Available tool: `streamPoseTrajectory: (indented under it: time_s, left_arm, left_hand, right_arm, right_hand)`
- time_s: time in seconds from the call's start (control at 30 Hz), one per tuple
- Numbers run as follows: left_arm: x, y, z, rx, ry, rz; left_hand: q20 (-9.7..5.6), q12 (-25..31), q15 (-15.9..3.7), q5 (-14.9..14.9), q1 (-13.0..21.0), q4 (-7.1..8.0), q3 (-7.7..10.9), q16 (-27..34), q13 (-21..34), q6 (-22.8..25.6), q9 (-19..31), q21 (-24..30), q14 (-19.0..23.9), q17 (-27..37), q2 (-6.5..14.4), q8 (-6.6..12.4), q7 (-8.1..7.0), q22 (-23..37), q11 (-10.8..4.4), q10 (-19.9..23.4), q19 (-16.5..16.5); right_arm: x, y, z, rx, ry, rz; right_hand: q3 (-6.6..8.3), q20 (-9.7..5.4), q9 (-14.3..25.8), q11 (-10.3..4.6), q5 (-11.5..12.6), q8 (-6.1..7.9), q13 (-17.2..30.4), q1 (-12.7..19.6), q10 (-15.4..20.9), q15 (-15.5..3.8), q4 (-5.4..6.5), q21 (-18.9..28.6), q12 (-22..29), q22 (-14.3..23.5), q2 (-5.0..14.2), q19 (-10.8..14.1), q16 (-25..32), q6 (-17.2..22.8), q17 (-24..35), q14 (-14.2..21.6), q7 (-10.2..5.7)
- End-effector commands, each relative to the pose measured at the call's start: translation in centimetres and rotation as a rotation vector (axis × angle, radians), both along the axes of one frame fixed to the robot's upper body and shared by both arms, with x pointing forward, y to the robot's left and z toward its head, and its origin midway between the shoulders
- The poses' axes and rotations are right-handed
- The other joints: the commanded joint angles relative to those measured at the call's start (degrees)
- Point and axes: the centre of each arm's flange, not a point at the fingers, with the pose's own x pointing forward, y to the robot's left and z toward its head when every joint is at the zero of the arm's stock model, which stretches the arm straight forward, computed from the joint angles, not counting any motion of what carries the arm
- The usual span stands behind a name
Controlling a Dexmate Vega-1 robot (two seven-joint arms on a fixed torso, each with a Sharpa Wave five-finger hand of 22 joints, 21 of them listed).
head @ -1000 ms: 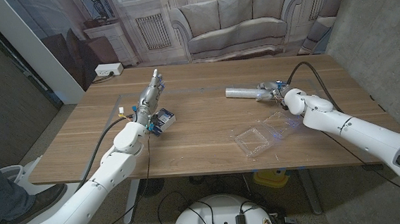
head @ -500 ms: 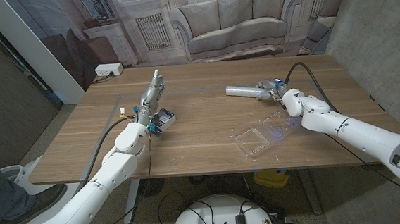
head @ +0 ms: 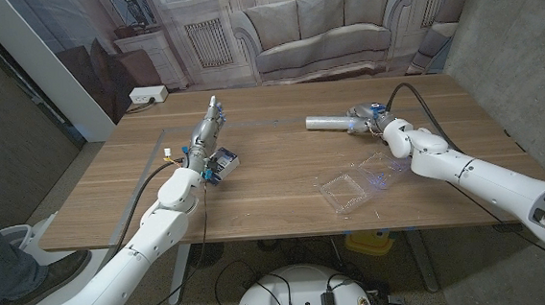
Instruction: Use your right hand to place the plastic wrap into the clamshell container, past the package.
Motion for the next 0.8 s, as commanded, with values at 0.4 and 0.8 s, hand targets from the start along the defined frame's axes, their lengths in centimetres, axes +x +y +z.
streamPoseTrajectory:
  time_s: [0.4, 0.8]
  left_arm:
    - [0.1, -0.4, 0.4, 0.021, 0.005, -0.016]
    - [-0.3, -0.3, 0.8, 0.032, -0.003, -0.015]
  left_hand:
    - [0.38, -0.26, -0.31, 0.21, 0.16, -0.25, -0.36, -0.12, 0.2, 0.3, 0.17, 0.02, -0.03, 0.15, 0.39, -0.31, 0.26, 0.3, -0.36, -0.01, -0.09]
    - [0.4, -0.29, -0.24, 0.19, 0.17, -0.24, -0.36, -0.12, 0.2, 0.33, 0.17, 0.03, -0.03, 0.15, 0.42, -0.31, 0.29, 0.3, -0.39, -0.07, -0.1]
  right_arm:
    - [-2.4, 0.0, 0.9, 0.016, -0.076, 0.081]
    - [-4.5, -0.2, 1.1, 0.01, -0.119, 0.112]
  right_hand:
    - [4.5, -8.34, 0.26, -2.51, 0.0, 0.18, 0.11, 5.84, 4.89, -9.09, 4.21, 2.04, 0.12, 0.51, 4.9, 2.43, 0.31, 12.2, -0.01, 3.01, -5.58]
    - [4.52, -8.34, 0.3, -2.43, -0.03, 0.02, 0.1, 5.92, 4.96, -9.09, 4.25, 2.24, -0.15, 0.52, 4.76, 2.36, 0.05, 12.48, -0.12, 3.11, -5.51]
